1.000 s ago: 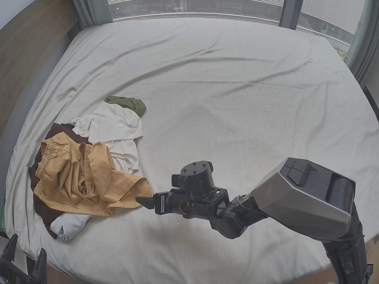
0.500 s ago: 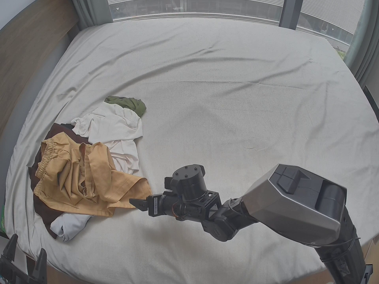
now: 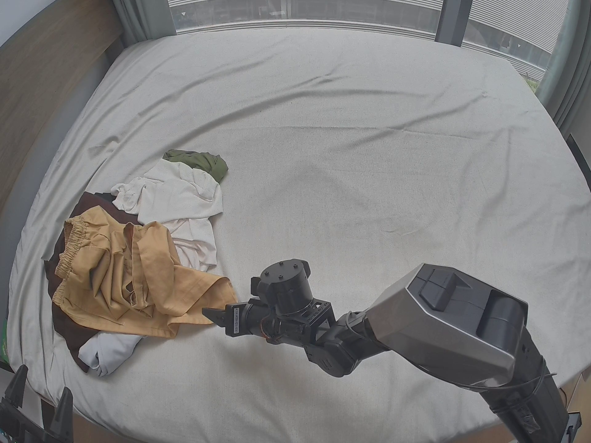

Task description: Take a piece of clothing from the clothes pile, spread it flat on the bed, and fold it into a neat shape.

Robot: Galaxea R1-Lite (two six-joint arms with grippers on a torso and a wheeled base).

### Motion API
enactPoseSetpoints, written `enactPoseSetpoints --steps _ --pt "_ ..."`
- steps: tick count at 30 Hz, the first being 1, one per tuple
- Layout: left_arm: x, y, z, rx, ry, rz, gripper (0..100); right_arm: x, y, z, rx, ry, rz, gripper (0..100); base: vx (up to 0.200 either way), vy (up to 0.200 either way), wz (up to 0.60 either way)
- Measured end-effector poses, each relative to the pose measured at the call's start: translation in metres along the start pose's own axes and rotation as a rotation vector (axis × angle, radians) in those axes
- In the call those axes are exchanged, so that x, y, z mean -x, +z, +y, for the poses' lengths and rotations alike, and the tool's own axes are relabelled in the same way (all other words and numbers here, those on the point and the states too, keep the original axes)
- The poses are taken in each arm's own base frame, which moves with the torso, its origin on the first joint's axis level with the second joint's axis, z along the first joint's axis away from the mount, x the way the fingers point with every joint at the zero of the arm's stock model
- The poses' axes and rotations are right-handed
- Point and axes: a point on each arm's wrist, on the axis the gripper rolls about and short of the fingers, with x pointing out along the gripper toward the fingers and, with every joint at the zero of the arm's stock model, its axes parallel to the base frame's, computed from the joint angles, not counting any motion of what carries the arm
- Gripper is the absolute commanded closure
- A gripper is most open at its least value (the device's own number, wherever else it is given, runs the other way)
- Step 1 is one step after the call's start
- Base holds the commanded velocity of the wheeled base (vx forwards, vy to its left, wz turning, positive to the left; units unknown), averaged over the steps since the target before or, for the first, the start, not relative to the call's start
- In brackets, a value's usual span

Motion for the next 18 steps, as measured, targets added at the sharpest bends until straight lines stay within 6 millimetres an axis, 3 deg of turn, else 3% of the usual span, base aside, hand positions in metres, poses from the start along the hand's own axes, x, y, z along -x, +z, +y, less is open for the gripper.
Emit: enactPoseSetpoints --steps 18 --pt "0.0000 0.0000 0.0000 0.000 0.000 0.000 0 0.0058 -0.0101 -0.0047 -0.007 -0.062 0.017 100 0.000 0.000 0.00"
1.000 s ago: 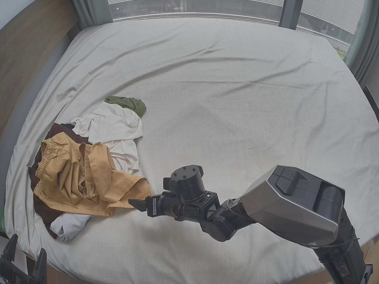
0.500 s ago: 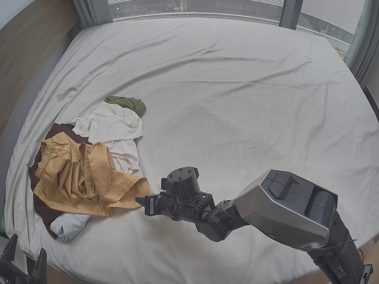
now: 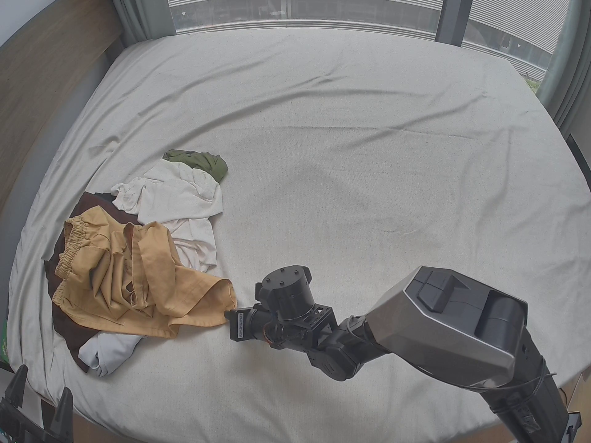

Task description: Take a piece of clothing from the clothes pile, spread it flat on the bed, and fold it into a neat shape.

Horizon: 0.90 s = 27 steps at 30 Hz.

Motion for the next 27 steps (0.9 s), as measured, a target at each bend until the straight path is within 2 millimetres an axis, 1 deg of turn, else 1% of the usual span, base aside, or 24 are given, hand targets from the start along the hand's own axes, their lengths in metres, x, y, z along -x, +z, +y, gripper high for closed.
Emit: enactPoseSetpoints --steps 8,15,21,27 --pt "0.000 0.000 0.000 -0.001 0.001 0.000 0 0.024 -0.005 -0.005 -0.009 -0.057 0.042 100 0.000 0.000 0.00" --pt "0.000 0.000 0.000 -0.001 0.000 0.000 0 0.043 -0.006 -0.005 -0.010 -0.090 0.064 100 0.000 0.000 0.00" --pt "0.000 0.000 0.000 -0.001 0.000 0.000 0 0.061 -0.011 -0.007 -0.010 -0.123 0.095 100 0.000 0.000 0.00" --pt "0.000 0.000 0.000 -0.001 0.000 0.000 0 0.079 -0.010 -0.009 -0.014 -0.152 0.101 100 0.000 0.000 0.00"
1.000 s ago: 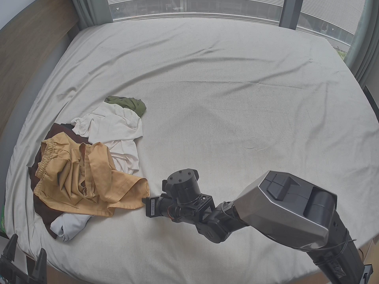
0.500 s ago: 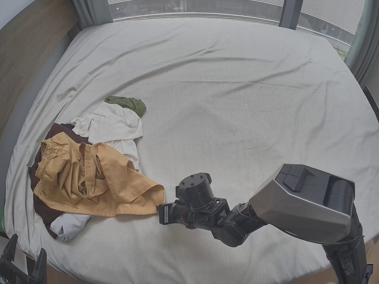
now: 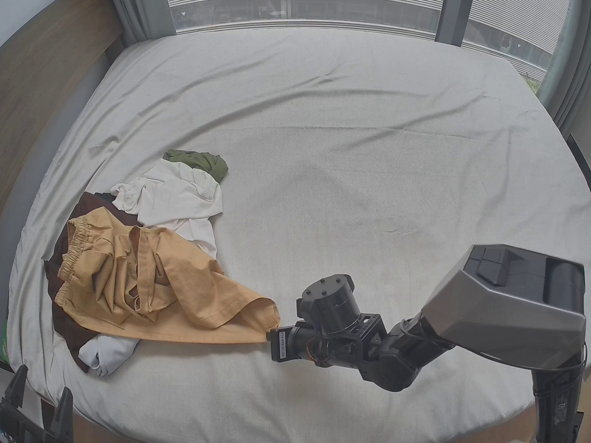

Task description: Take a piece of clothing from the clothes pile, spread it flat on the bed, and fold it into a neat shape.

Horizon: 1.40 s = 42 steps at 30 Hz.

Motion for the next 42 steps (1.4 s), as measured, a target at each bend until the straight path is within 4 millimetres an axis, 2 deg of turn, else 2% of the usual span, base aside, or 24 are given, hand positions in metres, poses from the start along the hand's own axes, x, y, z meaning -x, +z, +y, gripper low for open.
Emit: enactPoseSetpoints --steps 7,21,30,36,42 --pt "0.000 0.000 0.000 -0.001 0.000 0.000 0 0.021 -0.006 -0.014 0.007 -0.061 0.016 100 0.000 0.000 0.00" --pt "0.000 0.000 0.000 -0.001 0.001 0.000 0 0.045 -0.014 -0.034 -0.016 -0.149 0.043 100 0.000 0.000 0.00" --pt "0.000 0.000 0.000 -0.003 0.001 0.000 0 0.070 -0.015 -0.064 -0.017 -0.197 -0.002 100 0.000 0.000 0.00" --pt "0.000 0.000 0.000 -0.004 0.001 0.000 0 0.092 -0.023 -0.086 -0.045 -0.250 0.002 100 0.000 0.000 0.00" --pt "0.000 0.000 0.000 -0.004 0.000 0.000 0 0.111 -0.023 -0.097 -0.065 -0.283 -0.003 100 0.000 0.000 0.00"
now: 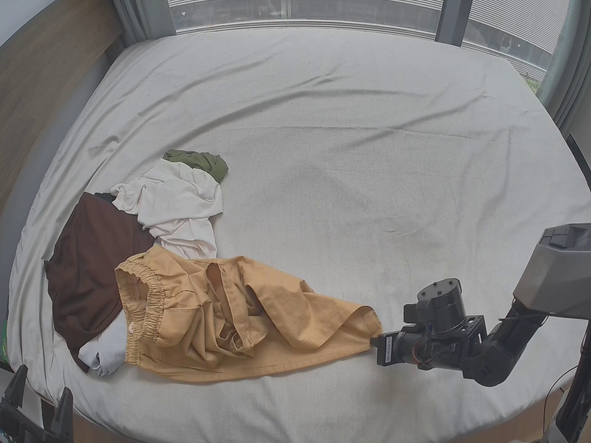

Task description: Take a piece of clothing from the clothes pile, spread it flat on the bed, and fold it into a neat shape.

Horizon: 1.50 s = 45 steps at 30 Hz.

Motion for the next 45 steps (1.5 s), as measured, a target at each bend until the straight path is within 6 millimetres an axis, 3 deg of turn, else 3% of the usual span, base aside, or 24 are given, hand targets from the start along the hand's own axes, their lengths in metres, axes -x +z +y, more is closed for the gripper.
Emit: enactPoseSetpoints --steps 15,45 --pt "0.000 0.000 0.000 -0.002 0.000 0.000 0 0.033 -0.009 -0.028 -0.019 -0.054 -0.041 100 0.000 0.000 0.00" --pt "0.000 0.000 0.000 -0.008 0.000 0.000 0 0.075 -0.049 -0.078 -0.099 -0.183 0.019 100 0.000 0.000 0.00"
